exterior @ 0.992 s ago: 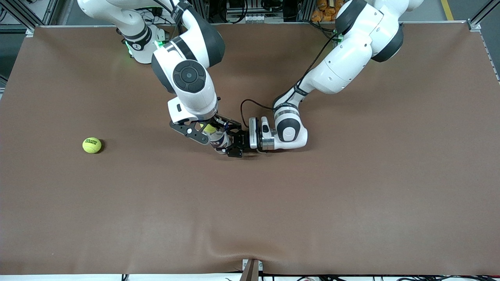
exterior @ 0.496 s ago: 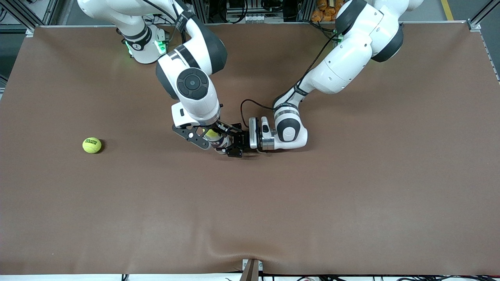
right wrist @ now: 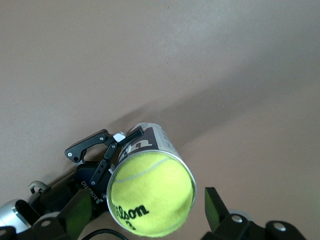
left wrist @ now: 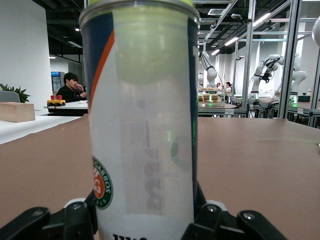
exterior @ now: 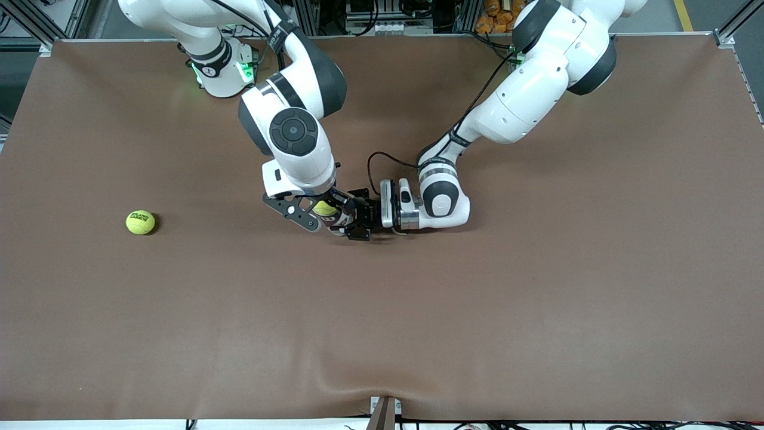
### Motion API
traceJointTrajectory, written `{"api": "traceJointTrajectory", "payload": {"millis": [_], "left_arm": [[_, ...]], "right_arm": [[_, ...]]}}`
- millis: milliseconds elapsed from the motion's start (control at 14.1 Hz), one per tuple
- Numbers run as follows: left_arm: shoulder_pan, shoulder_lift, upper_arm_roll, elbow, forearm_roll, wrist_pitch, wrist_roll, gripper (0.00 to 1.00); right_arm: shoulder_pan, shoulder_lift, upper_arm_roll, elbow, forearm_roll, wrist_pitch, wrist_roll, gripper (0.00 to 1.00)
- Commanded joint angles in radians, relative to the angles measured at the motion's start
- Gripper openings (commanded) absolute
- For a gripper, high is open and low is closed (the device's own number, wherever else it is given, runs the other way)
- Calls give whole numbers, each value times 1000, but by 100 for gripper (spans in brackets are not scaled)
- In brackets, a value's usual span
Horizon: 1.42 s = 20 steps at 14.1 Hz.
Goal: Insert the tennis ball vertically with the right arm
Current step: 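Lower the ball into the can and open the right gripper, then move the right gripper away from the can toward the second ball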
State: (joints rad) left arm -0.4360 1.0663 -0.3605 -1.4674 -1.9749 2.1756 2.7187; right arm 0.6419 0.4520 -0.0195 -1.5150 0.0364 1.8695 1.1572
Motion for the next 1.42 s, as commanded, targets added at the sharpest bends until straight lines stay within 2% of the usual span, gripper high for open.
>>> {"api": "traceJointTrajectory", "payload": {"millis": [0, 354, 425, 780, 1063, 1347], "left_arm": [[-10, 21, 2, 9, -36, 7, 78, 69], [-9, 20, 2, 9, -35, 6, 78, 69], [-7, 20, 2, 9, -36, 6, 78, 73], [-1, 18, 2, 7, -32, 6, 78, 76], [-1, 20, 2, 7, -33, 6, 76, 81], [-3, 20, 2, 6, -35, 6, 75, 83]], "right_arm": [[-2, -1, 3, 7, -9, -7, 19, 100], [-36, -21, -10, 2, -47, -44, -16, 100], [-59, -33, -10, -2, -56, -61, -63, 100], [-238, -78, -8, -31, -55, -124, -359, 100], [-416, -98, -8, -126, -55, -93, -639, 100], [-592, -150, -8, -319, -55, 58, -931, 100]]}}
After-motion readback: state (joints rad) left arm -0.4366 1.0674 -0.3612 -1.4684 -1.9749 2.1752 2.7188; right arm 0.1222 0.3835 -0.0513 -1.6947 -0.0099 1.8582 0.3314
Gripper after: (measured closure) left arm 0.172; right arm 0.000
